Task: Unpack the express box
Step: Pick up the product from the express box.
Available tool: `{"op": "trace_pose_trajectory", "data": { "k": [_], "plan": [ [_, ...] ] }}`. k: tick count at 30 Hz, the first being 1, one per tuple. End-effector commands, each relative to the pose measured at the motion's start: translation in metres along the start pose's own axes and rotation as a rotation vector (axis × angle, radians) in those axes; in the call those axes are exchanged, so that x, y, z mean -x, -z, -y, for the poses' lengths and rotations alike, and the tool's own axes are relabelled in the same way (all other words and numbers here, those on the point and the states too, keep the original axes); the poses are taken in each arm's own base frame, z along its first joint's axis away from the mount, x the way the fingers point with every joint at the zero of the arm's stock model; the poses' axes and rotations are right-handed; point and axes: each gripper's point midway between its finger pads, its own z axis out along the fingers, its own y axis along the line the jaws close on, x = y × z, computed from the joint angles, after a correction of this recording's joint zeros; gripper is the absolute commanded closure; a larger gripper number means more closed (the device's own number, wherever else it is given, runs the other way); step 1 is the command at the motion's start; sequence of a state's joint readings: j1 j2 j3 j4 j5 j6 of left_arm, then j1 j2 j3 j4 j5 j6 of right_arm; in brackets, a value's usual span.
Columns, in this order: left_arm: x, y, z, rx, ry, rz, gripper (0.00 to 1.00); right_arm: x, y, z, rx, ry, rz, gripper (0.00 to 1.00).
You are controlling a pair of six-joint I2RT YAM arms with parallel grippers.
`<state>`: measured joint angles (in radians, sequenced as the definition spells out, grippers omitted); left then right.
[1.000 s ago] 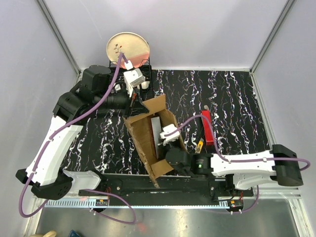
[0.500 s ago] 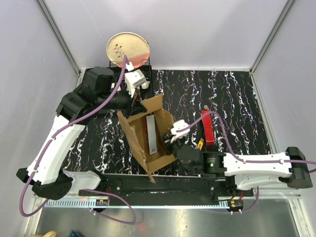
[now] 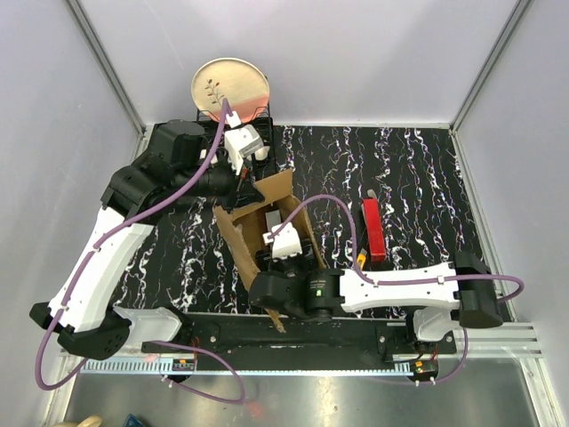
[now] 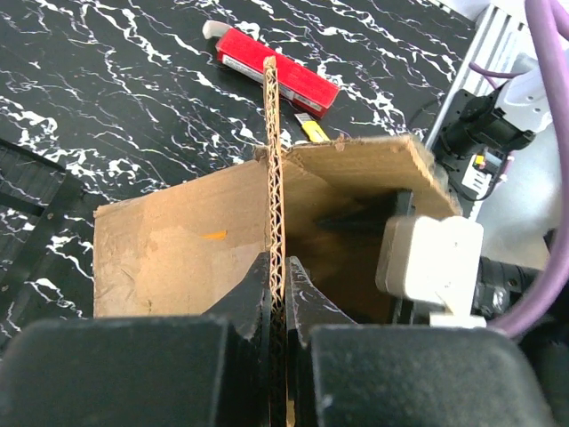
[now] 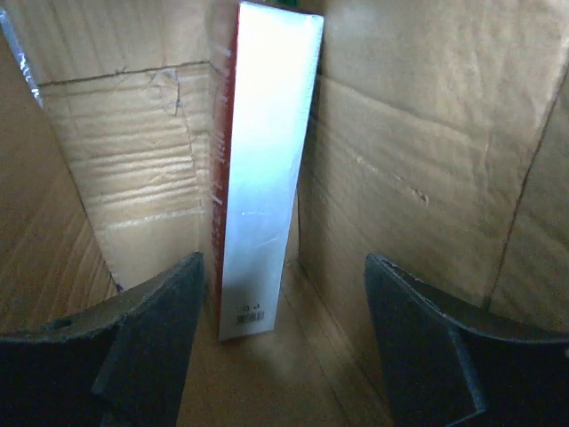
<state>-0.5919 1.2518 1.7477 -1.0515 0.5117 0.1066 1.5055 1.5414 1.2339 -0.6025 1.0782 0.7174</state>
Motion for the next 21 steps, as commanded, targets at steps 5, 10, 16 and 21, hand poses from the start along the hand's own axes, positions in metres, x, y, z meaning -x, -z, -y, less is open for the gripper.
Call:
{"op": "trace_pose_trajectory", "data": {
  "k": [5, 10, 16, 21],
  "plan": [
    [0.052, 0.028, 0.036, -0.124, -0.102, 0.2, 1.0, 0.02, -0.003, 0.021, 0.099, -0.259, 0.085, 0.13],
    [0.06, 0.034, 0.055, -0.214, -0.128, 0.22, 1.0, 0.021, -0.011, 0.019, 0.134, -0.297, 0.126, 0.03],
    [0.062, 0.035, 0.084, -0.33, -0.189, 0.211, 1.0, 0.026, -0.036, 0.025, 0.089, -0.324, 0.165, 0.0],
    [0.059, 0.033, 0.097, -0.4, -0.18, 0.194, 1.0, 0.056, -0.043, 0.04, 0.114, -0.358, 0.392, 0.0]
  ]
}}
